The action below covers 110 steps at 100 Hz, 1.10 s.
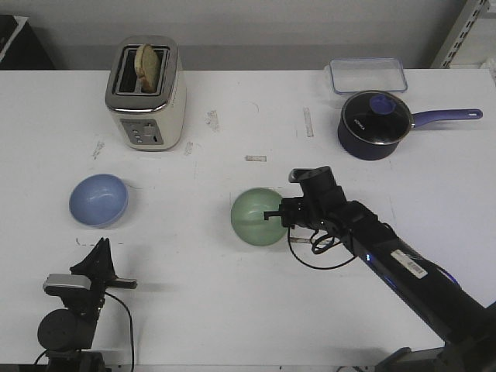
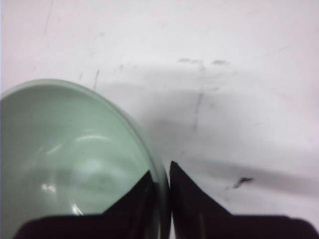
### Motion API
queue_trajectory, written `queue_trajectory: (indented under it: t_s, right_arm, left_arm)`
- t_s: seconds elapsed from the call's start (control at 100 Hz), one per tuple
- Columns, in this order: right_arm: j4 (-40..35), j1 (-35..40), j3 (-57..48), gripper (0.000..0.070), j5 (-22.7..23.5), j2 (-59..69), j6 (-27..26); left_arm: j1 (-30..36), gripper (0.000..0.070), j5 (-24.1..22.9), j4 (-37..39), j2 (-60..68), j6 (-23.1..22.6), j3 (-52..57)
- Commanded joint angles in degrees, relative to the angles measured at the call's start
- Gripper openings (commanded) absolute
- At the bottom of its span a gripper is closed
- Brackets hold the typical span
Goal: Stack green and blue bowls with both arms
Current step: 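Slide the green bowl with the right gripper toward the table center, then release the green bowl and retract the right gripper to rest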
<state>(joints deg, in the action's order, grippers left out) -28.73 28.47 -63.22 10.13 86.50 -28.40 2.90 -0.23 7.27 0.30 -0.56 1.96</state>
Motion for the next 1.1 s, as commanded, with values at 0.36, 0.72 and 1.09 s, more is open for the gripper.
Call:
queue_trajectory:
  t_s: [0.36,0.72,1.09]
  right_arm:
    - [3.78,1.97,-1.03,0.0001,-1.57,7.48,-4.61]
    - [4.68,1.88,-1.03,0.0356,-1.55,5.05,-4.33]
    - [5.22,-3.28,-0.79,0.0349,-1.20,-6.64,10.27]
  left_arm:
    - [-0.02,0.0001,-0.20,0.92,-0.11,-0.26,-1.25]
    - [-0.02,0.0001,-0.20,0.92,-0.11,-0.26,-1.25]
    - [-0.02,0.0001,-0.20,0.90,-0.11,-0.26,-1.25]
